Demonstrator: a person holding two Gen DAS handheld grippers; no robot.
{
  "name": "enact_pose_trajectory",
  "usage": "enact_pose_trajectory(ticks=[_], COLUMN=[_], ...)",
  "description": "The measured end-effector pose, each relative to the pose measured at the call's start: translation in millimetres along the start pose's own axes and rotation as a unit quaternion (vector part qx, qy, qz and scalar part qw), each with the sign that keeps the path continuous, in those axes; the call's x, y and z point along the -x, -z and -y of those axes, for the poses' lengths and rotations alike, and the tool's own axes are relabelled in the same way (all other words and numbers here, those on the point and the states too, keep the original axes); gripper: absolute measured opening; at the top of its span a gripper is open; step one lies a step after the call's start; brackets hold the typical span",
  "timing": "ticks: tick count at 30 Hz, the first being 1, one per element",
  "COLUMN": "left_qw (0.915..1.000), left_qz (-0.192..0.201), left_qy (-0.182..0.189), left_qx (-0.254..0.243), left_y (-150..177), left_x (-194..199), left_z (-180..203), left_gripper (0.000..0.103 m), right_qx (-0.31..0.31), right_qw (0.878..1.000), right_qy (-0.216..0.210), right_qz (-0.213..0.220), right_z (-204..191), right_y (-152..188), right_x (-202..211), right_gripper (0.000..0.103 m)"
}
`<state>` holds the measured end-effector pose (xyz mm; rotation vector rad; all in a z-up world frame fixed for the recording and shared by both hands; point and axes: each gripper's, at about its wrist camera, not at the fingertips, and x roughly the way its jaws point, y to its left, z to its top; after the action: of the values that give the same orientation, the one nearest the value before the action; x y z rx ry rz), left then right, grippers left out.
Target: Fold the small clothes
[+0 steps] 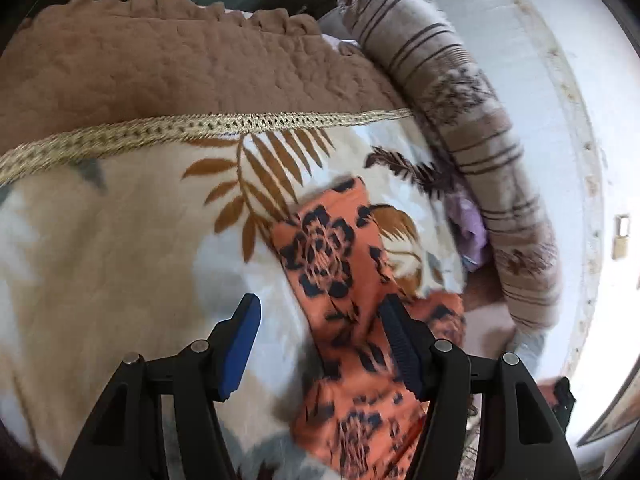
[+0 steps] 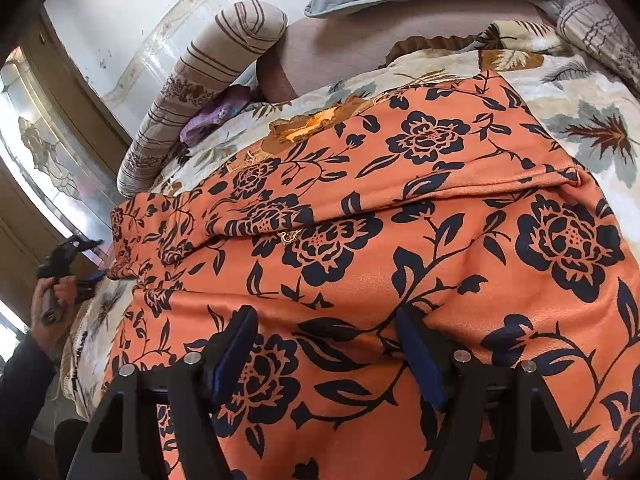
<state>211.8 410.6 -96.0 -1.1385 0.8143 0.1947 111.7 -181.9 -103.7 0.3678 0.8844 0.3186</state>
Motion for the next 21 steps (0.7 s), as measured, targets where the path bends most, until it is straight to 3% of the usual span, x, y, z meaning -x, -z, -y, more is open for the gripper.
enact_pose_trajectory(ticks=[10,11,13,14,18,21], left_qw=[0.9989,0.9984,0.9944,0.9918,0.9894,0.9809], left_qz=[0.025,0.029,0.035,0.037,0.047,0.094], left_qy=[-0.034,-0.045,-0.093,-0.114,-0.126,-0.141], left_qx=[-0.017,-0.020,-0.037,-0.044,-0.056,-0.096], left_y=[-15,-15,-16,-17,-19,-17], left_x=[-31,-32,-36,-38,-31,-1], left_z=[9,10,14,14,16,43], left_gripper=[0.062,0.058,0.024,0.015,0.007,0.006], right_qx=[-0.006,-0.008,-0.008,-0.008,-0.010,-0.013], right_qw=[1.000,1.000,1.000,1.000,1.000,1.000], right_qy=[-0.013,-0.015,-0.016,-0.016,-0.018,-0.022], right_qz=[0.005,0.005,0.006,0.006,0.007,0.008], right_z=[4,4,5,5,6,7], right_y=[1,2,2,2,1,2], right_x=[-1,-1,-1,-1,-1,-1], right_gripper=[0.076,0.076,0.076,0.076,0.076,0.076])
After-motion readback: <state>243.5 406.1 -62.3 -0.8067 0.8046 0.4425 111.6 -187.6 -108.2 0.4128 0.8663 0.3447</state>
